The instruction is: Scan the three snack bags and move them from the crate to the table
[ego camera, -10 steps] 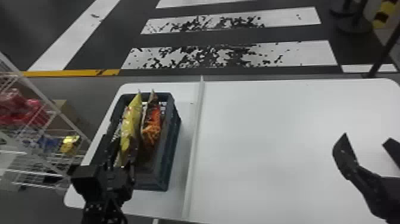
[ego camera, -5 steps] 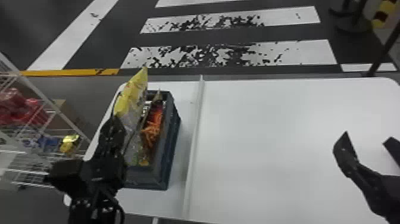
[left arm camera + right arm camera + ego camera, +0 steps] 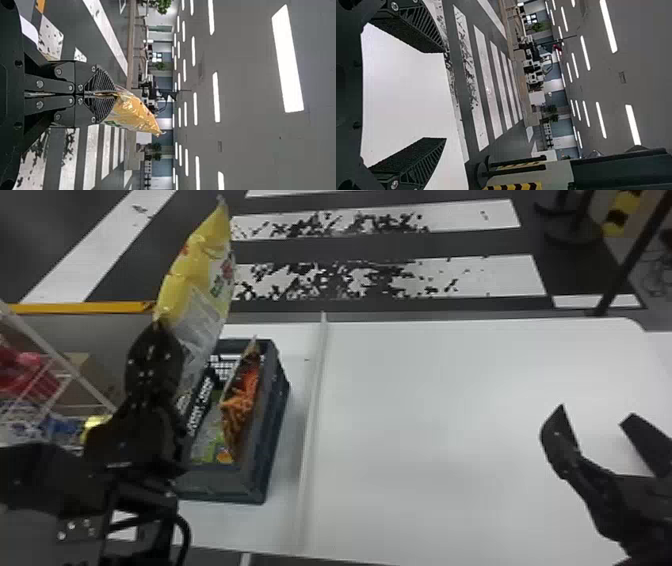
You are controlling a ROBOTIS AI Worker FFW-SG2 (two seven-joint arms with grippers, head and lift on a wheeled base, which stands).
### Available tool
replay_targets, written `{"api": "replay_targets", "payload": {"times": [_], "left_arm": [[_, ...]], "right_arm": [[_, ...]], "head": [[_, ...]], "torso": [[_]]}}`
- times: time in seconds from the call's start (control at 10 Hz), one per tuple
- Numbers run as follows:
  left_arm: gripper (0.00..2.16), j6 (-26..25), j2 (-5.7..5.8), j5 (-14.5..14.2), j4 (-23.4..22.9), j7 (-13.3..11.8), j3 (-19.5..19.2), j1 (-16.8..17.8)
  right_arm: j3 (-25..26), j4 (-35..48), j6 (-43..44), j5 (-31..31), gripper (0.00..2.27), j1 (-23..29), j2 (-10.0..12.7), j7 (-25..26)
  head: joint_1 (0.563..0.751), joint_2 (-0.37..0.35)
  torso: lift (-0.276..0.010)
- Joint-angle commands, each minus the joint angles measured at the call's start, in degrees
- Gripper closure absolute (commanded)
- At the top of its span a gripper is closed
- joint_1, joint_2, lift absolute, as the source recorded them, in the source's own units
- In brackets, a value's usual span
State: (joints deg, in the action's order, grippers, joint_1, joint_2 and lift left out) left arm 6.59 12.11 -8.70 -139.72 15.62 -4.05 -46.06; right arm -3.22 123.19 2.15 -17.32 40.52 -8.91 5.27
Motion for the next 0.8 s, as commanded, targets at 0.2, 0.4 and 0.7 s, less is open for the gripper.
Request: {"api": "replay_targets", "payload": {"times": [0.2,0.4,0.7], "left_arm": [[2.14,-3.91,0.90,-0.88,-2.22,-2.09,9.50,1.42],[2.14,-7.43,2.13,-3.69,-1.17,-3.41,14.77,3.26],[2.14,-11.30,2.48,-15.03,3.41,-12.11,17.32,5.37]], "right_arm": [[0.67,0.03,0.00,0.00,0.09,0.00,0.30,0.00],[1.11,0.21,0.00,0.00,0.09,-0.09,0.39,0.09],[1.38,0.38,-0.35,0.00,0.09,-0.97,0.74,0.18]], "head": [[0.695,0.054],[0.695,-0.040],[0.695,-0.137]], "torso": [[-0.062],[-0.062],[-0.062]]}}
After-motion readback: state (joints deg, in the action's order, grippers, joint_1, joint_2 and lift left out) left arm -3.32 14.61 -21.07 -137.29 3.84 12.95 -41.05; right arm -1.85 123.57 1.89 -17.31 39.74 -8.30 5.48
